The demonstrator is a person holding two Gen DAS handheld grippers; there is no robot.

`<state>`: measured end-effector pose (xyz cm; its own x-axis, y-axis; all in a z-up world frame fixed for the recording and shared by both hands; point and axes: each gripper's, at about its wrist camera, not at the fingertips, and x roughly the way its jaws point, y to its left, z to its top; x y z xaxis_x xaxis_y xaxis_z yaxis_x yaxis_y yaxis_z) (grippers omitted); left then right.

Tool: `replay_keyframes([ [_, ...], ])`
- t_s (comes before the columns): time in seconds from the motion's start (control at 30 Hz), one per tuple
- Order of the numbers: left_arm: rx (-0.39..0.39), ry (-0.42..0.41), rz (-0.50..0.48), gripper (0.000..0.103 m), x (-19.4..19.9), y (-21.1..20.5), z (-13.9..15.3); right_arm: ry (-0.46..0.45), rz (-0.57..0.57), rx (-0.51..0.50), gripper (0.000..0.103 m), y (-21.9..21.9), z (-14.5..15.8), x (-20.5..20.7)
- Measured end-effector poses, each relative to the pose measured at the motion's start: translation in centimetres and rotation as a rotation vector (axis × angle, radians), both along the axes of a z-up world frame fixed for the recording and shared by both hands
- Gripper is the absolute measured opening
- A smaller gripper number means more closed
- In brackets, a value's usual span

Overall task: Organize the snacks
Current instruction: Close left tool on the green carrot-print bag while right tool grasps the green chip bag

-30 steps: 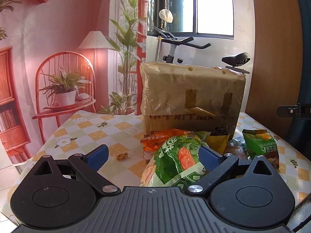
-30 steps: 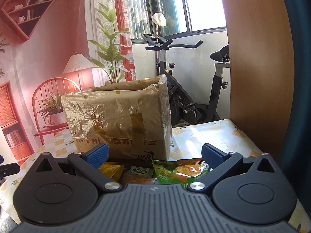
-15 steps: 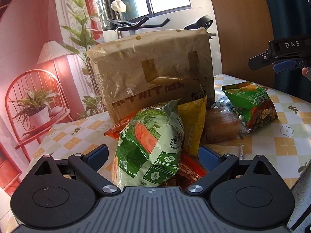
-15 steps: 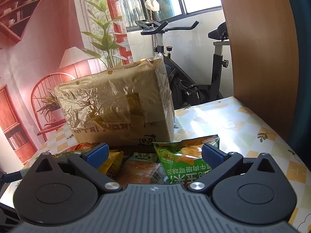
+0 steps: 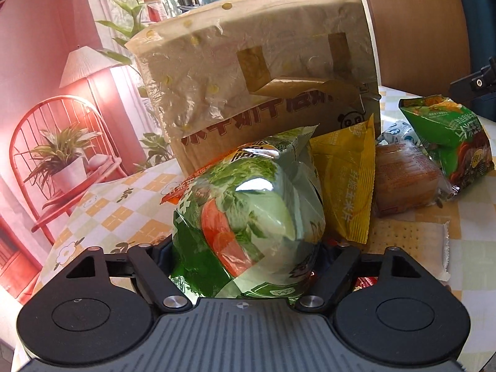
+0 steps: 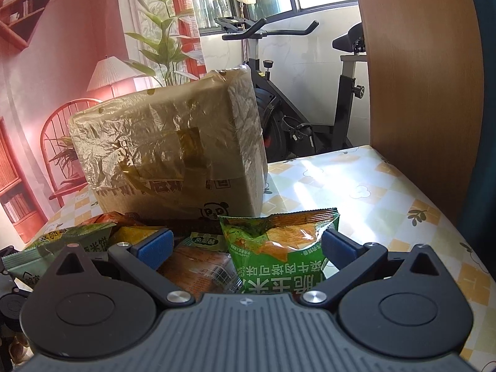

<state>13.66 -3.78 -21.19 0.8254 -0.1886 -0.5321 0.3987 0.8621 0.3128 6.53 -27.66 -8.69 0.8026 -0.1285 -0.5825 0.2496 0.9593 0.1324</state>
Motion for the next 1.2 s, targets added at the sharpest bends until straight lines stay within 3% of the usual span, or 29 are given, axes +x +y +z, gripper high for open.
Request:
replay_keyframes([
  [0.13,-0.114,0.034,0.050,0.070,0.1,1.5,1.4,0.052,0.021,-0.032,0.103,-0.8,-1.7,1.4],
  [0.3,-0.213,0.037,0.087,0.070,-0.4,3.2,3.5,0.135,-0.037,-0.034,0.103,-2.4,-3.9,3.6],
  [0.6,-0.334,0.040,0.161,0.070,-1.3,5.7,6.7,0.132,-0.029,-0.007,0.083,-2.8,-5.1,3.7],
  [0.87,-0.396,0.003,0.194,0.070,-1.2,6.1,8.9,0.052,-0.073,0.024,0.080,-3.5,-2.4,1.5],
  [1.2,-0.467,-0.035,0.119,0.070,-0.7,5.8,13.3,-0.087,-0.084,-0.010,0.080,-3.2,3.5,1.3],
])
